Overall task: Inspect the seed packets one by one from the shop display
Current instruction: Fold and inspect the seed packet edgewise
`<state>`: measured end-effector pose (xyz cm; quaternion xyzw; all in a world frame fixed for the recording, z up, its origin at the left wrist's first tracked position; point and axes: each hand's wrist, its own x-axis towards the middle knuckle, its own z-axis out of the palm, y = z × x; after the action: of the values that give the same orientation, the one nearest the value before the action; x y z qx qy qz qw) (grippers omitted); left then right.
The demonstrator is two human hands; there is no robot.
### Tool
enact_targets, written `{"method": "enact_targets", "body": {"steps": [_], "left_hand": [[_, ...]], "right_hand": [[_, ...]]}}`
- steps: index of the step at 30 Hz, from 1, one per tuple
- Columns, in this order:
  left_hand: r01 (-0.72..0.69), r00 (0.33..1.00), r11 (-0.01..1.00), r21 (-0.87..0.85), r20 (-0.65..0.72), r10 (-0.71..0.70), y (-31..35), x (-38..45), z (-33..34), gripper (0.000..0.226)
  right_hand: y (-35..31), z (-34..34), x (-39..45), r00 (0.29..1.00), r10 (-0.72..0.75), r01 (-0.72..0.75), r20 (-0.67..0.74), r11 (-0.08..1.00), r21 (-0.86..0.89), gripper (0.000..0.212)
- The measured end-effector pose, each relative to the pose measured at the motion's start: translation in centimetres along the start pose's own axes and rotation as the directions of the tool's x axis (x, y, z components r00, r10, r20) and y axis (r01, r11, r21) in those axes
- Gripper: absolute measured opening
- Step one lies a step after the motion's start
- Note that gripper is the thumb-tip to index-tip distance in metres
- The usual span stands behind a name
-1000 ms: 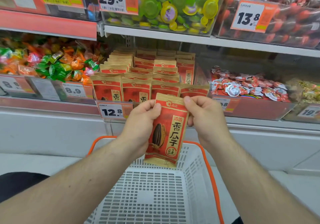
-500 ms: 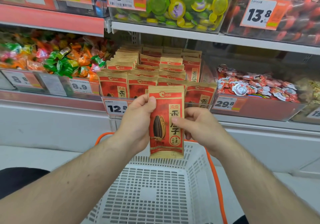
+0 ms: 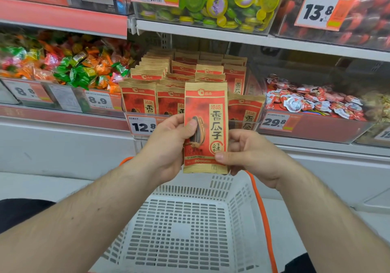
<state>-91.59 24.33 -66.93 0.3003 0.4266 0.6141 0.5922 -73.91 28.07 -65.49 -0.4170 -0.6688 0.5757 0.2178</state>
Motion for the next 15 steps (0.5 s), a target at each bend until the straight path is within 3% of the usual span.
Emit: {"method": "enact_targets", "body": {"steps": [5, 8, 11, 15], "left_hand": [[0.009, 1.000, 1.000, 0.026, -0.010, -0.009, 0.0, -0.1, 0.1, 0.023], [-0.061, 0.998, 0.972, 0.228, -0.018, 0.066, -0.3, -0.3, -0.1, 0.017], [-0.061, 0.998, 0.930, 0.363, 0.002, 0.065, -0.6, -0.5, 0.0, 0.038], [0.004, 0.999, 0.925, 0.379, 0.037, -0.020, -0.6, -0.5, -0.1, 0.036]], "right_hand": [[0.1, -0.2, -0.2, 0.999, -0.032, 0.031, 0.036, 0.999, 0.008, 0.026], [0.1, 0.6, -0.2, 0.999, -0.034, 0.031, -0.023, 0.990, -0.140, 0.033], [0.2, 1.5, -0.2, 0.998, -0.033, 0.013, -0.050, 0.931, -0.365, 0.043], [-0.2, 1.0, -0.6, 0.997, -0.083, 0.079, 0.006, 0.927, -0.367, 0.040]]}}
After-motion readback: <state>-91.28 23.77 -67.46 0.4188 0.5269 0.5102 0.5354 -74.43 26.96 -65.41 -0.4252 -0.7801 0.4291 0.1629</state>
